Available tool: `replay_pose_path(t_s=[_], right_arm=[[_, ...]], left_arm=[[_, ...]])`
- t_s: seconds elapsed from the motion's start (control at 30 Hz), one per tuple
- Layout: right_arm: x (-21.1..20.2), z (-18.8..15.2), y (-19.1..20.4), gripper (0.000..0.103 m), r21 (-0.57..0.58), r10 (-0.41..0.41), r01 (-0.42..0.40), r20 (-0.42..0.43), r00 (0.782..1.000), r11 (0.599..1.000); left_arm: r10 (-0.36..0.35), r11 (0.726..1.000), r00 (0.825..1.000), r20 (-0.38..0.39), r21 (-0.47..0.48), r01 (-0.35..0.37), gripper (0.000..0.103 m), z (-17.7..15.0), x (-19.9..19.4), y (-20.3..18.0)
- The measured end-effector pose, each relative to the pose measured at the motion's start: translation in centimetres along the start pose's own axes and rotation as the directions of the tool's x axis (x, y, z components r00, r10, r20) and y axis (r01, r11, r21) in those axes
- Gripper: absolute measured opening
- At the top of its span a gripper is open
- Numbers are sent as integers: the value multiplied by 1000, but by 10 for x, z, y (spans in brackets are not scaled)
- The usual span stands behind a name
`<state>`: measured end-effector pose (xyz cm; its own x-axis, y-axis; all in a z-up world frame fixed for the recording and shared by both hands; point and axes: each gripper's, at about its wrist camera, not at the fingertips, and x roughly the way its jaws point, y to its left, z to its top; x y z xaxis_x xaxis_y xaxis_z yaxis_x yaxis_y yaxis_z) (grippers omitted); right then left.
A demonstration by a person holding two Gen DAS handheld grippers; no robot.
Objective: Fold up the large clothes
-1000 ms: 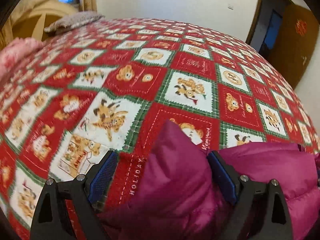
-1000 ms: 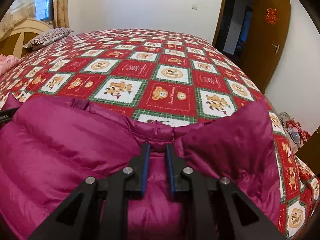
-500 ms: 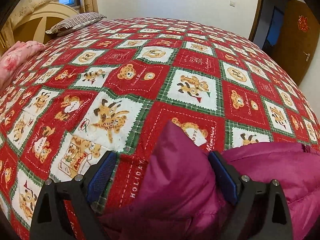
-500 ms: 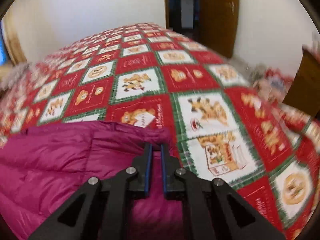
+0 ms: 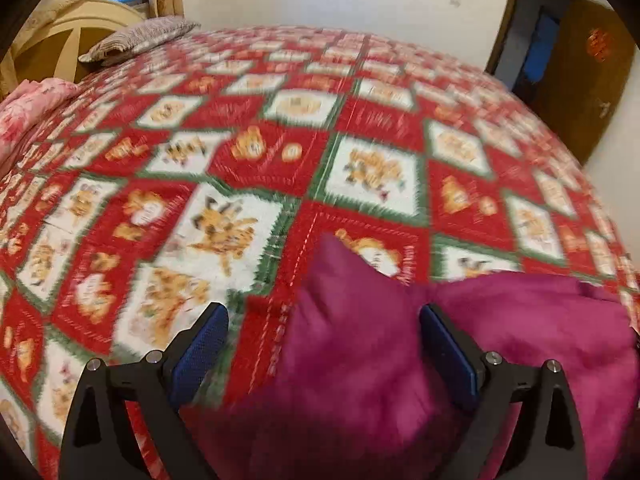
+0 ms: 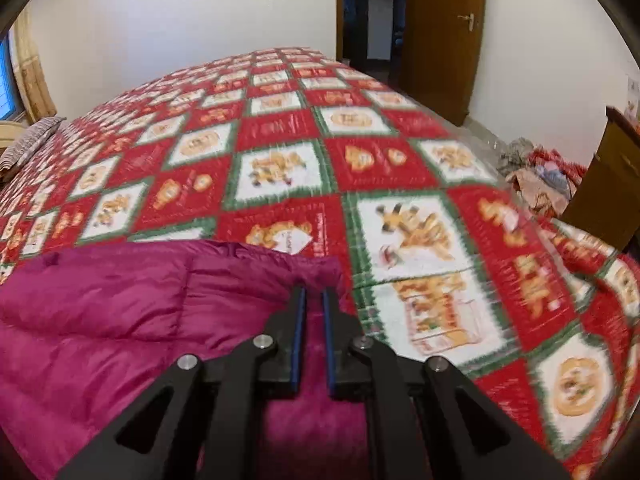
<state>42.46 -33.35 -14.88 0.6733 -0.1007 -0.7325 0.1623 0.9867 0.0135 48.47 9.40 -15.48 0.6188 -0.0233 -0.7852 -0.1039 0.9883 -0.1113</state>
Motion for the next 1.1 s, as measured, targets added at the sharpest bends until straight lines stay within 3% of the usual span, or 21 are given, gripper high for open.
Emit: replay_pose_path(t_s=[0.1, 0.27, 0.37, 0.57, 0.67, 0.83, 1.03, 1.1], right_arm=[[-55, 1, 19, 12, -76, 16, -5, 132, 991, 997], [-101, -17, 86, 12, -164, 184, -161, 139, 973, 973], [-95, -35, 121, 12, -163, 264, -248, 88, 960, 955], [-48, -61, 142, 12, -135, 261, -256, 17, 965, 957], [-43, -67, 141, 11, -141, 257, -251, 26, 966, 958], [-35, -71, 141, 11, -119, 276, -271, 27, 961, 955], [-34, -71, 138, 11, -93, 305, -302, 19, 952, 949], [-33, -70, 137, 11, -100, 301, -299, 6, 954, 949]], left_arm=[[-34, 997, 996, 82, 67, 29, 96, -13, -45, -8], [-114, 987, 987, 113, 122, 100, 96, -40, -82, -40], [-137, 982, 981, 136, 146, 117, 97, -58, -91, -62], [-53, 980, 992, 113, 198, 30, 97, -80, -64, -84], [-55, 983, 991, 120, 178, 33, 97, -85, -53, -82], [-9, 976, 991, 137, 217, -21, 97, -89, -43, -93], [-52, 977, 995, 80, 209, 35, 97, -87, -43, -85], [-85, 978, 992, 88, 199, 66, 97, -89, -60, -77]])
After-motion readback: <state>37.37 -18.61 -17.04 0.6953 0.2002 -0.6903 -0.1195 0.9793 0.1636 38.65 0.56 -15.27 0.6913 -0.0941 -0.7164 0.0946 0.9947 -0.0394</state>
